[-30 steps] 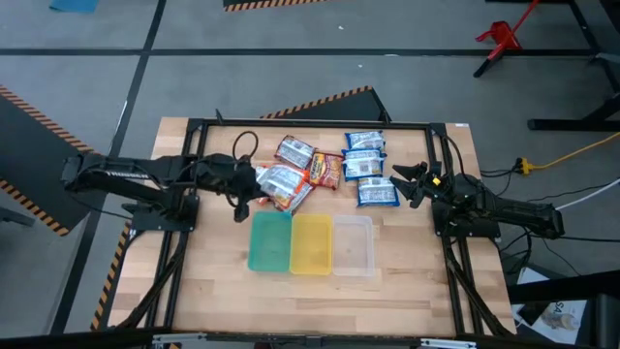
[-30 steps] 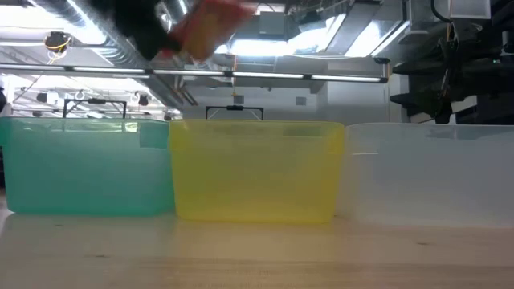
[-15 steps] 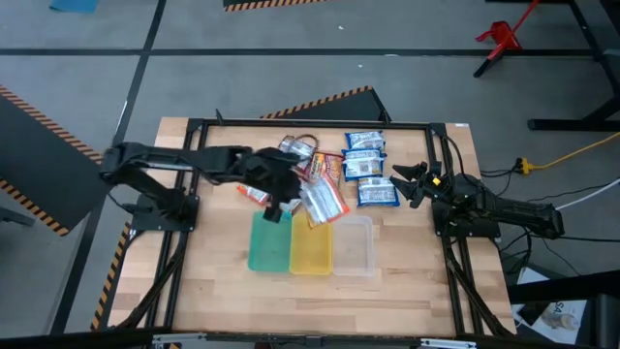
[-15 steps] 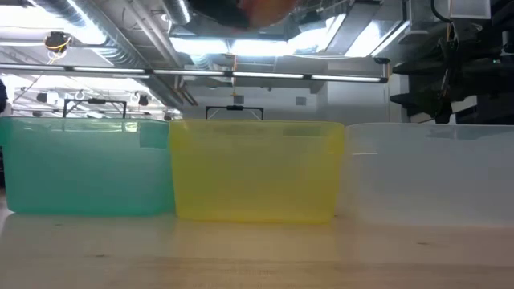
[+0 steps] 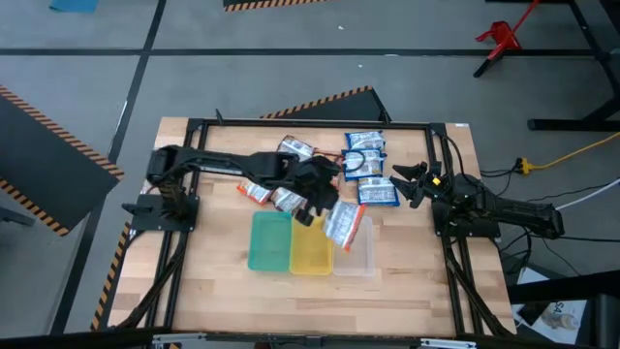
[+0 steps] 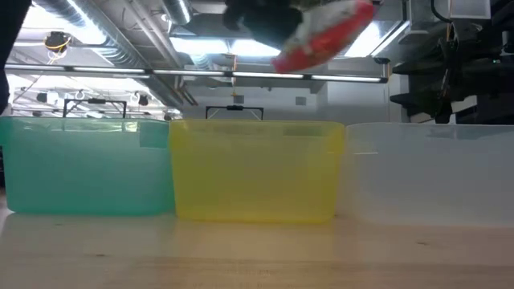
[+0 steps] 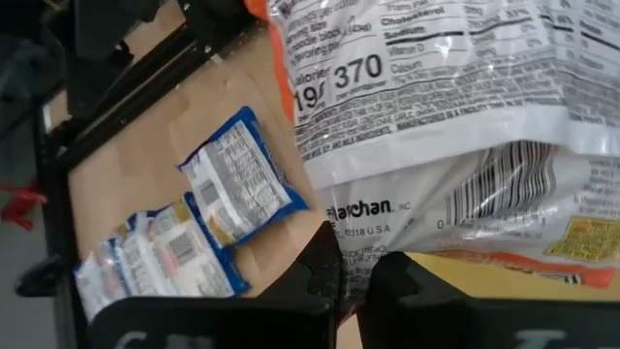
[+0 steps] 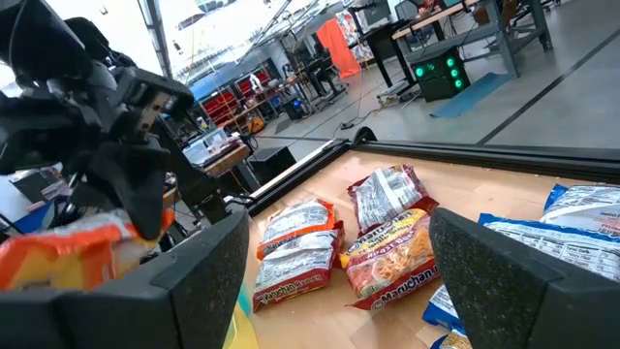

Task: Sort Maruchan noodles
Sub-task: Put the left orange noodle pack into the transparent bin

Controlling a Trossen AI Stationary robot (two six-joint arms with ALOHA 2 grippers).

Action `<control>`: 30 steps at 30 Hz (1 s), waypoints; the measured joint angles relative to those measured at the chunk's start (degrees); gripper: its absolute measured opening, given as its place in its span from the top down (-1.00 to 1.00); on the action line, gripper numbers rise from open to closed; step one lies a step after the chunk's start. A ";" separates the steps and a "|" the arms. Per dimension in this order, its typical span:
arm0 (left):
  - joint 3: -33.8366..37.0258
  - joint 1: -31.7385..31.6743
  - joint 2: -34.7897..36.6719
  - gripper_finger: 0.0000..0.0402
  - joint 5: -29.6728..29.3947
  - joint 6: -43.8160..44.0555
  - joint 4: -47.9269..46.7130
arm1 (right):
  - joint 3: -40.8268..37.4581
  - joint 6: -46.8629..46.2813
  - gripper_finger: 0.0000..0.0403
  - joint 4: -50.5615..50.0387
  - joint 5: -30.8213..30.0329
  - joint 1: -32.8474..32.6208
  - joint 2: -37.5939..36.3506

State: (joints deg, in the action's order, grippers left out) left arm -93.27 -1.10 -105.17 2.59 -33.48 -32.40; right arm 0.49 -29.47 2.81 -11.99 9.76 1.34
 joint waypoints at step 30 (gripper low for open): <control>-4.40 4.62 -15.17 0.97 -2.55 21.28 4.15 | 0.00 1.44 -0.52 -0.04 0.17 0.00 0.00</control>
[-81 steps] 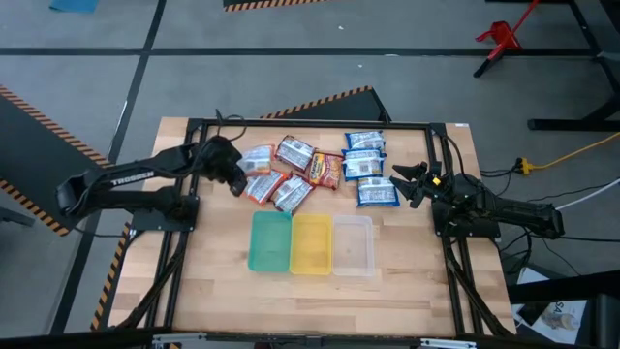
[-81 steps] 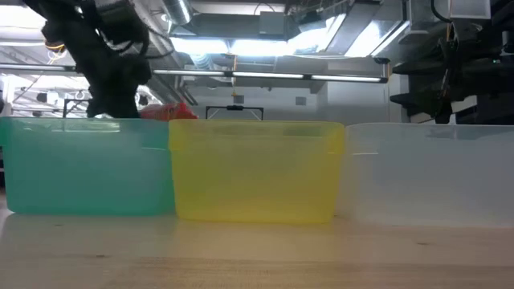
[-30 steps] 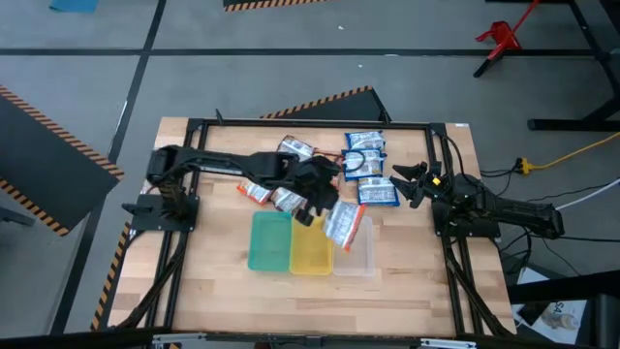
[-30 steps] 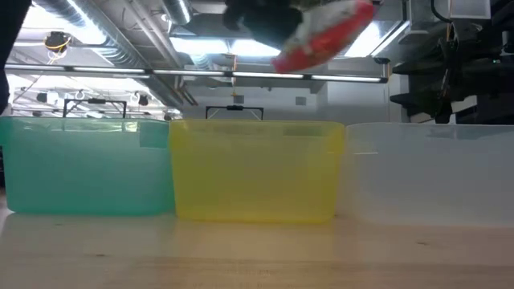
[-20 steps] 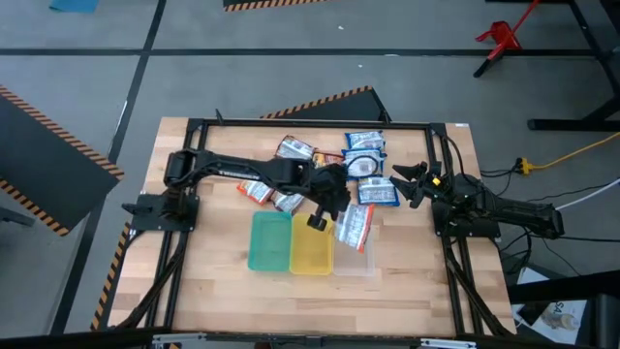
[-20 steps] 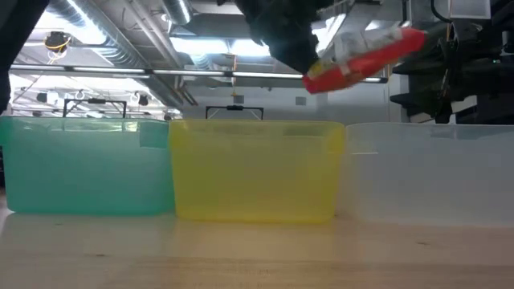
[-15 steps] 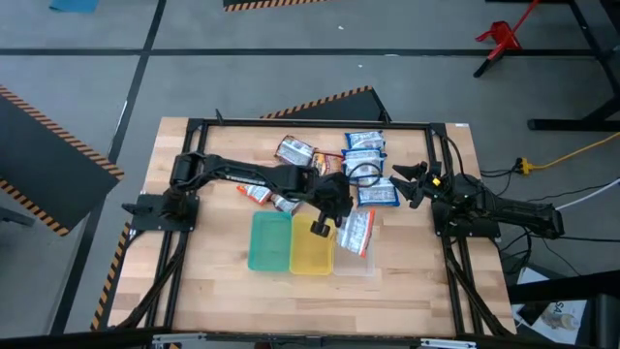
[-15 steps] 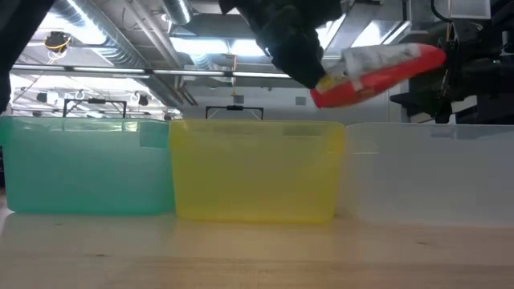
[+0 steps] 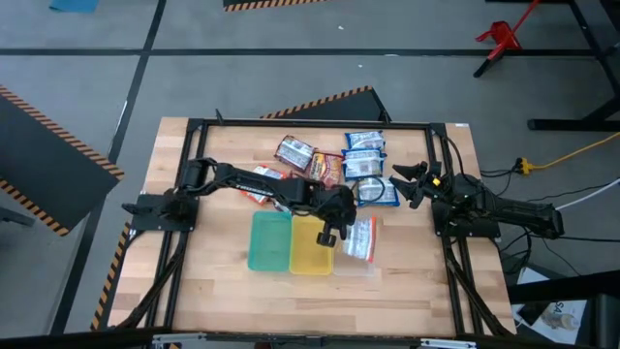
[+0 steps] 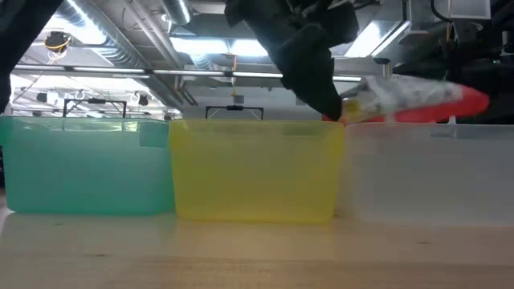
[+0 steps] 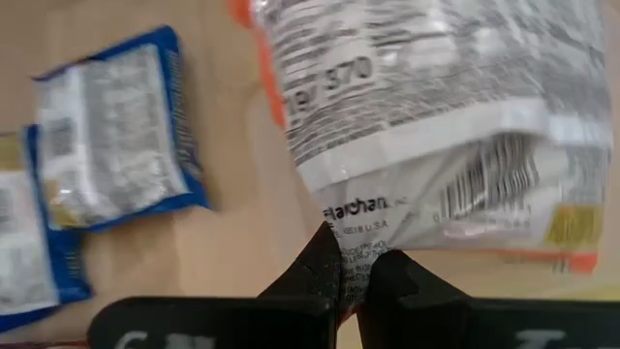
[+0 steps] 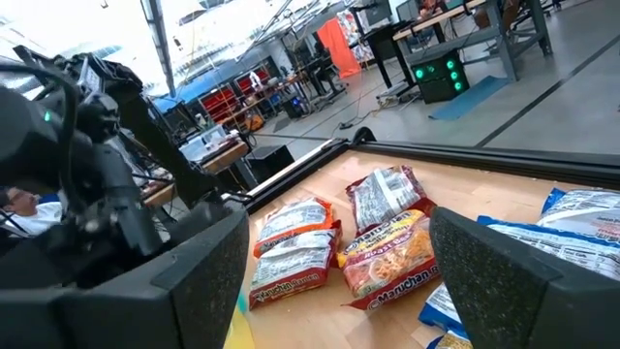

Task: Sort Maruchan noodles
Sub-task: Put the left orange noodle pack into the transparent bin

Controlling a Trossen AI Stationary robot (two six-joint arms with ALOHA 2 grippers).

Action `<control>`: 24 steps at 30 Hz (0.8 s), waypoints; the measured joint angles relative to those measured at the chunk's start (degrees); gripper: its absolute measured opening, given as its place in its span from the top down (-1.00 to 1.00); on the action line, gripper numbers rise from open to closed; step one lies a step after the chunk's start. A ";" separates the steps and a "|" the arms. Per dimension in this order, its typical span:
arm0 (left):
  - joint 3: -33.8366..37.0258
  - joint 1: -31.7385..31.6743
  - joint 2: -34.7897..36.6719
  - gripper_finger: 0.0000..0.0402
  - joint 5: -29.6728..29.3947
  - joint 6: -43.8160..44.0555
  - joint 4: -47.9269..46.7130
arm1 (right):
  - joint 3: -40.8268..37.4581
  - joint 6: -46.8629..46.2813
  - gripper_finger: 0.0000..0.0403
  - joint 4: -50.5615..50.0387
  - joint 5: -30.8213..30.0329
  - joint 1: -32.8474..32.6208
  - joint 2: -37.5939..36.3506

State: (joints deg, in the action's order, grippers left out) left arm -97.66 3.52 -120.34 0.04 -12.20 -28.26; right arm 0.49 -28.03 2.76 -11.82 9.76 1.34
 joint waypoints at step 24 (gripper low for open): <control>0.02 0.16 -0.59 0.88 -0.03 4.14 -2.15 | 0.00 0.02 -0.52 -0.15 0.90 0.00 0.02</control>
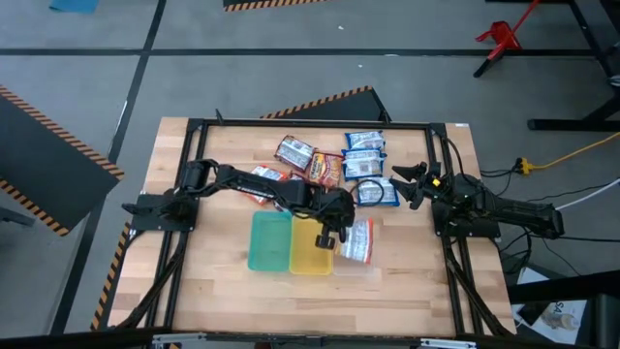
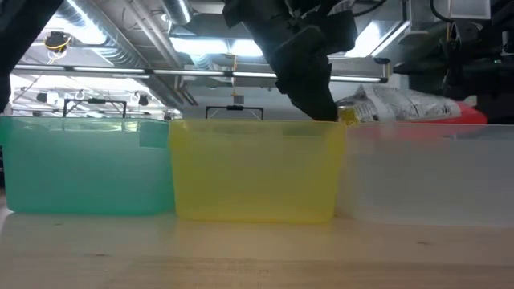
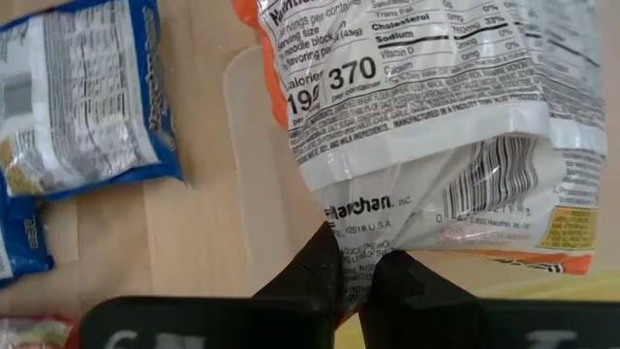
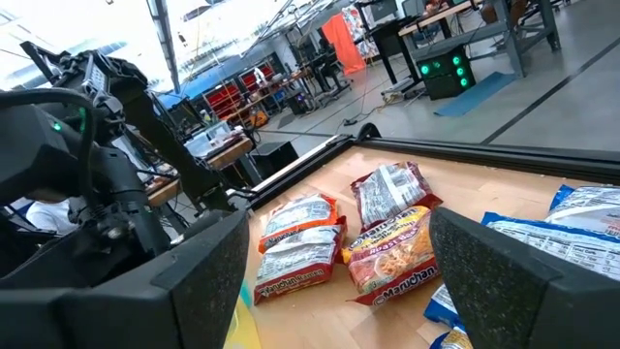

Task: Sort Maruchan noodles
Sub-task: Put the left orange noodle pack into the transparent bin, then put the middle right red noodle pack into the yellow bin

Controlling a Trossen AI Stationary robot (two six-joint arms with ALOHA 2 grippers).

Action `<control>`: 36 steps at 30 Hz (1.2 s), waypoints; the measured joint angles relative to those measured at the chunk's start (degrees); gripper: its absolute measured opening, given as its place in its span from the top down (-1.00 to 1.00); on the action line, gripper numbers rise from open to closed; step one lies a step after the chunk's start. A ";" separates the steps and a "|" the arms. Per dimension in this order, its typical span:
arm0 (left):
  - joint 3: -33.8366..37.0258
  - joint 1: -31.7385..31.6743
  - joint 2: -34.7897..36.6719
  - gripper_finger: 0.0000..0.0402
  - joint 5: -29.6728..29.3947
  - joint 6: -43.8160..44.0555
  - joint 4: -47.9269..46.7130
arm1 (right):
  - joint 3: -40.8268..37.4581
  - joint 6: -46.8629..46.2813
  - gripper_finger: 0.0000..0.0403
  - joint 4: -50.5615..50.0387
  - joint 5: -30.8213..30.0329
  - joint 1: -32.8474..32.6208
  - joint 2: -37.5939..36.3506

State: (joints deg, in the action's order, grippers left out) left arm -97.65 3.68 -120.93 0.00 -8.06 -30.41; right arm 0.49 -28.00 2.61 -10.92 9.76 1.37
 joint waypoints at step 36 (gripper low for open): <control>-11.93 -4.47 4.91 0.14 -8.62 -10.44 -15.07 | -0.02 4.24 -0.52 -0.09 1.21 0.00 0.03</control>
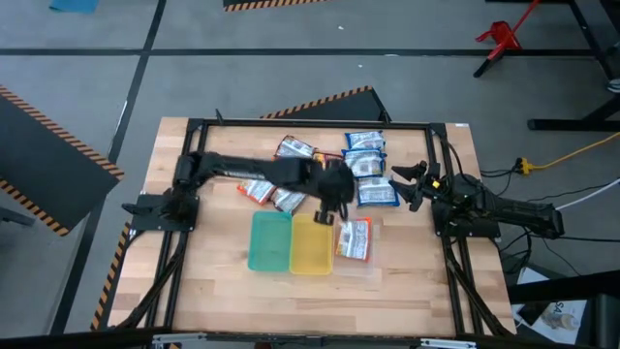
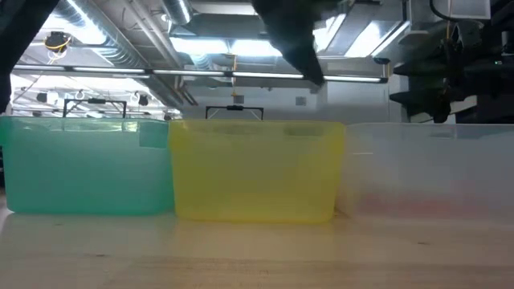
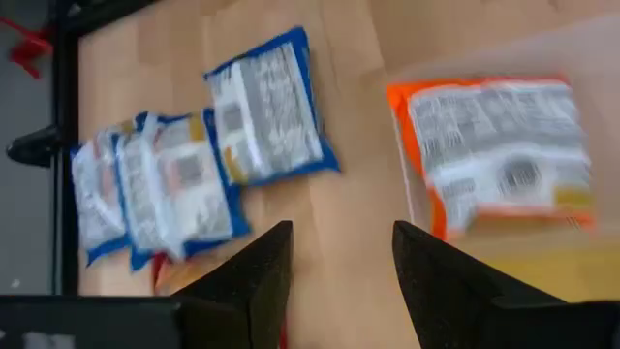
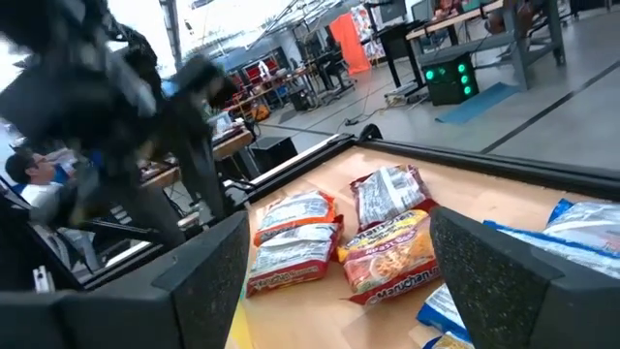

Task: Sort Maruchan noodles
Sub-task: Put the middle right red noodle pack into the yellow bin

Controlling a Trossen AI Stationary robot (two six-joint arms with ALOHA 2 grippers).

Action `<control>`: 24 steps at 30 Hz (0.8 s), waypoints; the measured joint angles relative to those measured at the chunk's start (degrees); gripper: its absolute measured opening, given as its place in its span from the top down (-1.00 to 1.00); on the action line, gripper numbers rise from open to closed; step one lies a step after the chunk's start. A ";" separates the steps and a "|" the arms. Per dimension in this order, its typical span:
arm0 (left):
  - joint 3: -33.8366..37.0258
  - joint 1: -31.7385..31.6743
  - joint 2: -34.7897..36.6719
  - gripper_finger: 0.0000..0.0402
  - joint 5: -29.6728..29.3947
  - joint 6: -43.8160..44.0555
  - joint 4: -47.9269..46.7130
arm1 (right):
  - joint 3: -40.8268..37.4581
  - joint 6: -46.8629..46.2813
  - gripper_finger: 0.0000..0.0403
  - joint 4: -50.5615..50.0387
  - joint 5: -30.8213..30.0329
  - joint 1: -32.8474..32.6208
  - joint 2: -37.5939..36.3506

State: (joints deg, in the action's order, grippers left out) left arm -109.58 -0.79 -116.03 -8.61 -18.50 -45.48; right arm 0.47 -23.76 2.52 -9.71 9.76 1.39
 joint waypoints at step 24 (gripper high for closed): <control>10.21 -21.74 4.03 0.04 12.49 -0.56 10.68 | 0.00 0.25 -0.52 -0.24 1.20 0.00 3.75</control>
State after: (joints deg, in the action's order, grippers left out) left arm -99.37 -22.53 -112.00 3.88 -19.05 -34.79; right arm 0.47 -23.51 2.29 -8.51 9.76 5.15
